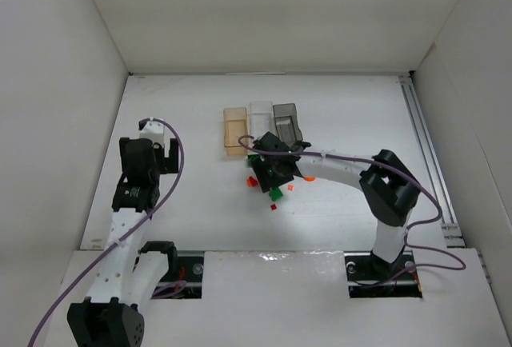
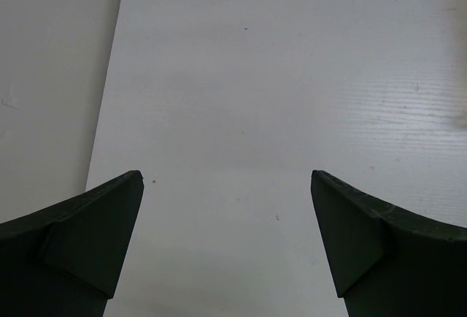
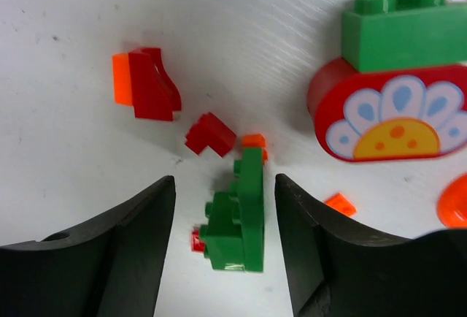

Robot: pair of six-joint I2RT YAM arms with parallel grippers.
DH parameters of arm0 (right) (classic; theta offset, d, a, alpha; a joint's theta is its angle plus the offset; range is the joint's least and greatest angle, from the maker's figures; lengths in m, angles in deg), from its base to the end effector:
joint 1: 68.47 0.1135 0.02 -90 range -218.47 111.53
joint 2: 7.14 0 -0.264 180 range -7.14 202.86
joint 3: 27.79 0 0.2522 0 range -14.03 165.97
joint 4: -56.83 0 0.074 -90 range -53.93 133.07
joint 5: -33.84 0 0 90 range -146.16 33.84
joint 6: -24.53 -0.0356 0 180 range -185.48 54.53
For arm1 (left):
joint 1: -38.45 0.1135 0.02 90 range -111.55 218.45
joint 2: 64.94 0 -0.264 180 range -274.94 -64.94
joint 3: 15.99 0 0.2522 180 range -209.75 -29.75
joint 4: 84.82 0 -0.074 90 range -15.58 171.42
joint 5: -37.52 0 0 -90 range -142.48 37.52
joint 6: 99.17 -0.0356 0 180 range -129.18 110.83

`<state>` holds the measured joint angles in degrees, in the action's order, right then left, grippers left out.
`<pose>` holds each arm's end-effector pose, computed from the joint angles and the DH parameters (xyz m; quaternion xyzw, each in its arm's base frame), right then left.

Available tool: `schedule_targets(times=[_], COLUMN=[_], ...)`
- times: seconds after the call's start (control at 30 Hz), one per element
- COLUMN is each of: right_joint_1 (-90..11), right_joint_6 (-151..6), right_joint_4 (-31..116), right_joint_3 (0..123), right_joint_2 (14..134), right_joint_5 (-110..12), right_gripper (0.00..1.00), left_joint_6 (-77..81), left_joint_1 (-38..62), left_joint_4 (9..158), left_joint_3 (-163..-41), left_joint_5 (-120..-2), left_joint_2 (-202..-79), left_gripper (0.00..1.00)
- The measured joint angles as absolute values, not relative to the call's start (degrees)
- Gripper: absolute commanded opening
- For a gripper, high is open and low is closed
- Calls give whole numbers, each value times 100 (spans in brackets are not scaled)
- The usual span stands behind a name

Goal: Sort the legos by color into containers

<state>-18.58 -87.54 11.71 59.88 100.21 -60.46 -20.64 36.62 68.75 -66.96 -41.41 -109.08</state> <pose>0.2487 0.2911 0.1815 -0.2265 0.9486 0.0984 0.1979 0.1837 0.0010 0.2908 0.0390 0.8143 0.1267 0.5651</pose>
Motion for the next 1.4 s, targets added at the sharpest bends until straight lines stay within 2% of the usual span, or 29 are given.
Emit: schedule_targets(times=[0.1, 0.13, 0.3, 0.5, 0.8, 0.9, 1.0, 1.07, 1.13, 1.2, 1.23, 1.4], right_joint_1=[-1858, -1858, -1906, -2120, -2160, -2160, -2160, -2160, -2160, -2160, -2160, -2160], right_joint_6=[-8701, -8675, -8575, -8448, -8323, -8297, -8271, -8284, -8282, -8286, -8282, -8299], right_joint_4=[1173, 1187, 1342, 1508, 1523, 1528, 1528, 1530, 1530, 1530, 1528, 1530], right_joint_3=[5720, 5652, 5385, 5440, 5610, 5667, 5671, 5671, 5671, 5671, 5671, 5671], right_joint_2=[9641, 9508, 8992, 9315, 9772, 9772, 9772, 9772, 9772, 9772, 9772, 9790], right_joint_5=[-6127, -6160, -6286, -6295, -6164, -6111, -6076, -6044, -6024, -6020, -6013, -5972], right_gripper=[62, 59, 56, 50, 50, 40, 19, 15, 16, 35, 39, 42], left_joint_6=[-2099, -2114, -2171, -2186, -2202, -2213, -2226, -2228, -2230, -2234, -2245, -2289], left_joint_1=[3662, 3662, 3662, 3662, 3662, 3662, 3662, 3662, 3662, 3662, 3662, 3662], left_joint_4=[6910, 6915, 6954, 6963, 7019, 7037, 7052, 7057, 7059, 7076, 7083, 7096], left_joint_3=[-6613, -6596, -6576, -6576, -6533, -6458, -6412, -6393, -6388, -6388, -6388, -6388], left_joint_5=[-4141, -4141, -4141, -4145, -4141, -4141, -4138, -4138, -4134, -4121, -4117, -4099], left_joint_2=[-10908, -10908, -10912, -10912, -10910, -10912, -10910, -10910, -10910, -10908, -10903, -10851], left_gripper=[100, 100, 100, 100, 100, 100, 100, 100, 100, 100, 100, 100])
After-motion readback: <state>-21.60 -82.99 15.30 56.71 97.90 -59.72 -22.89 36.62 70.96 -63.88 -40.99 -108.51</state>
